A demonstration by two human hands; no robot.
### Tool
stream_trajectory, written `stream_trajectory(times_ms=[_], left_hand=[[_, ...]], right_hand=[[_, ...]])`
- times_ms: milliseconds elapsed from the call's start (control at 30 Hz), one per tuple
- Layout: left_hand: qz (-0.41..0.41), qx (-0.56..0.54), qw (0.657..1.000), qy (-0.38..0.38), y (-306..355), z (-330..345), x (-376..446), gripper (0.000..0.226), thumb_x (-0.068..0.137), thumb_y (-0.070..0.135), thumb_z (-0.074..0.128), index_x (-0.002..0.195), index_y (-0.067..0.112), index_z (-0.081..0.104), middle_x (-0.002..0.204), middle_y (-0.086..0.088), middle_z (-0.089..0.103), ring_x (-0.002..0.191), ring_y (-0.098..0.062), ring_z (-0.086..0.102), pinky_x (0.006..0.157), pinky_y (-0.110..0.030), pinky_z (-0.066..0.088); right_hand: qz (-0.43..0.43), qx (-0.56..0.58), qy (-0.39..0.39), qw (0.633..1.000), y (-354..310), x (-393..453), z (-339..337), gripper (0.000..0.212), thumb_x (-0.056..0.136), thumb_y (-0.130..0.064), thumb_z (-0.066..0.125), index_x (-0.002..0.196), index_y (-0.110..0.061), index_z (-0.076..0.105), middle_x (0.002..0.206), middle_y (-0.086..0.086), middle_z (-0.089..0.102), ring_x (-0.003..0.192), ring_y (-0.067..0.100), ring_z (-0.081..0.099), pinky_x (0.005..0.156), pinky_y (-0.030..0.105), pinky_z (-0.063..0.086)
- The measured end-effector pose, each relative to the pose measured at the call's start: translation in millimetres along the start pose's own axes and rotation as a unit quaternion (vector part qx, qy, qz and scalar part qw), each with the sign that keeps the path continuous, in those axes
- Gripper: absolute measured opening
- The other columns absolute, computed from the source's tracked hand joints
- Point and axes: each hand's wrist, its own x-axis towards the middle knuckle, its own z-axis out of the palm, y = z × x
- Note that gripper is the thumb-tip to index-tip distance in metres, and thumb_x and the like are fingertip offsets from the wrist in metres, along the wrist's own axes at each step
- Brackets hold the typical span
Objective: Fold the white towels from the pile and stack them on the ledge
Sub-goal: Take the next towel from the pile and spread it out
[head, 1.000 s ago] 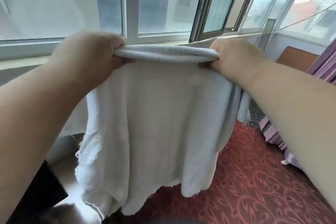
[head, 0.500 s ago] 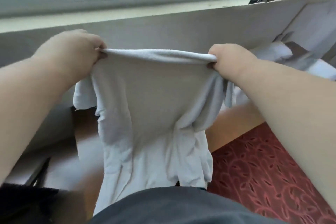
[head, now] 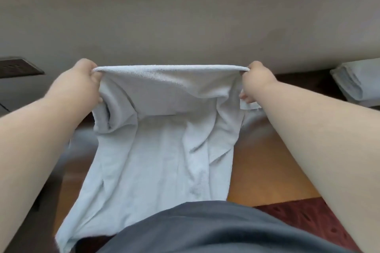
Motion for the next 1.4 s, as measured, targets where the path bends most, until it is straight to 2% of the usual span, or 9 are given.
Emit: stream_trajectory(times_ms=[200,400,633,700,800,1000,1200,1300,1400], left_hand=[[-0.021,-0.132,0.991,0.026,24,16,5,0.020,0.098,0.033,0.043,0.111,0.045,0.050,0.097,0.005,0.058,0.080,-0.017,0.054,0.069,-0.031,0.040],[0.078,-0.071,0.993,-0.047,3,45,1,0.058,0.096,0.021,0.054,0.149,0.034,0.035,0.154,-0.012,0.032,0.138,-0.026,0.035,0.114,-0.034,0.027],[-0.170,-0.018,0.957,-0.236,-90,116,-70,0.077,0.089,0.039,0.069,0.152,0.017,0.031,0.135,-0.014,0.051,0.113,-0.034,0.054,0.089,-0.036,0.046],[-0.180,-0.007,0.951,-0.251,-107,126,-81,0.082,0.082,0.048,0.073,0.147,0.013,0.038,0.140,-0.014,0.051,0.117,-0.034,0.054,0.094,-0.039,0.046],[-0.184,-0.097,0.949,-0.238,-110,136,-84,0.060,0.080,0.043,0.077,0.126,0.011,0.057,0.119,-0.010,0.065,0.090,-0.024,0.055,0.080,-0.033,0.043],[-0.126,-0.112,0.957,-0.234,-105,137,-69,0.033,0.096,0.035,0.055,0.122,0.014,0.054,0.105,-0.009,0.063,0.084,-0.024,0.055,0.077,-0.034,0.042],[-0.049,-0.044,0.981,-0.184,-79,119,-33,0.046,0.099,0.027,0.052,0.133,-0.001,0.037,0.109,-0.022,0.056,0.106,-0.046,0.057,0.079,-0.042,0.043],[-0.125,0.080,0.955,-0.256,-57,114,-5,0.075,0.096,0.041,0.053,0.150,0.003,0.017,0.145,-0.022,0.037,0.132,-0.039,0.040,0.104,-0.042,0.037],[-0.176,0.049,0.969,-0.165,-37,104,17,0.089,0.083,0.050,0.065,0.150,0.010,0.022,0.145,-0.021,0.033,0.131,-0.041,0.036,0.106,-0.049,0.034]], right_hand=[[-0.079,0.031,0.022,0.996,17,38,11,0.037,0.099,-0.027,0.049,0.135,-0.017,0.053,0.133,0.009,0.059,0.114,0.029,0.055,0.089,0.023,0.036],[-0.026,0.033,-0.021,0.999,57,35,34,0.055,0.091,-0.037,0.063,0.142,-0.021,0.048,0.138,0.006,0.057,0.124,0.025,0.054,0.094,0.026,0.038],[0.261,0.102,-0.137,0.950,135,-37,100,0.046,0.089,-0.035,0.071,0.126,-0.011,0.056,0.124,0.012,0.061,0.109,0.033,0.059,0.083,0.044,0.053],[0.277,0.122,-0.137,0.943,140,-54,115,0.047,0.087,-0.035,0.074,0.122,-0.009,0.057,0.121,0.013,0.062,0.108,0.033,0.060,0.086,0.045,0.055],[0.300,0.112,-0.151,0.935,135,-74,128,0.050,0.086,-0.035,0.076,0.122,-0.010,0.053,0.119,0.012,0.060,0.107,0.032,0.059,0.084,0.043,0.053],[0.282,0.149,-0.118,0.940,137,-97,130,0.036,0.094,-0.024,0.064,0.127,-0.010,0.058,0.124,0.012,0.062,0.113,0.033,0.059,0.102,0.049,0.049],[0.297,0.237,-0.083,0.921,156,-124,116,0.041,0.098,-0.023,0.060,0.136,-0.008,0.053,0.132,0.013,0.059,0.117,0.034,0.058,0.103,0.050,0.047],[0.312,0.241,-0.108,0.913,162,-134,123,0.040,0.096,-0.024,0.064,0.131,-0.006,0.056,0.127,0.014,0.063,0.112,0.034,0.061,0.099,0.051,0.050],[0.279,0.215,-0.080,0.933,161,-126,122,0.039,0.087,-0.039,0.069,0.111,-0.009,0.066,0.113,0.013,0.070,0.101,0.032,0.068,0.093,0.051,0.055]])
